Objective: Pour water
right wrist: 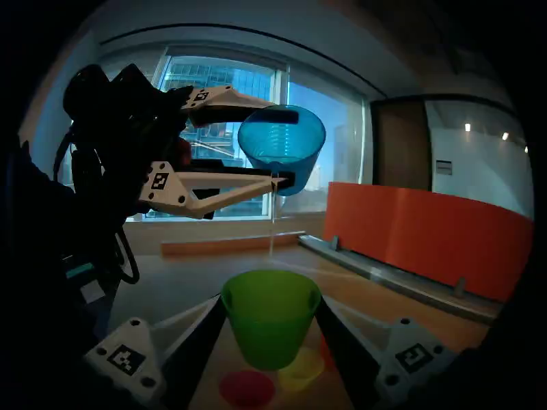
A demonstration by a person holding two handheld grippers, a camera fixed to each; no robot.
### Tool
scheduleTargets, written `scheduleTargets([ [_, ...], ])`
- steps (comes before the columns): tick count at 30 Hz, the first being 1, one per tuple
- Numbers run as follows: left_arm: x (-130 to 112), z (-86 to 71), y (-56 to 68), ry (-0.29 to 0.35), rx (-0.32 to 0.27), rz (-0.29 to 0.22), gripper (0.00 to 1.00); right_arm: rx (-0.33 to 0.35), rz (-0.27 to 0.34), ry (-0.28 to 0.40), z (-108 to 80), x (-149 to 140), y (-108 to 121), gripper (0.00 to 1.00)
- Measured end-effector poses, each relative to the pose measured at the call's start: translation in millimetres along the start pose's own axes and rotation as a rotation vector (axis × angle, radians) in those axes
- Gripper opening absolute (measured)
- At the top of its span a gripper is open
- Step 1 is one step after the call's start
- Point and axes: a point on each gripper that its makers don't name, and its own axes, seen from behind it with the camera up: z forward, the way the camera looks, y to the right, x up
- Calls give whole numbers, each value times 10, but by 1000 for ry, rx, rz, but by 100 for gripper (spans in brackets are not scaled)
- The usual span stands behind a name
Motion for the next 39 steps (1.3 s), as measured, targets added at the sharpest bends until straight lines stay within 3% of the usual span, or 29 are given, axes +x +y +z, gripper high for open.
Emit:
scheduleTargets([
  [39,128,36,-6,-5,12,180,86,-12,-4,14,-52,36,43,91],
])
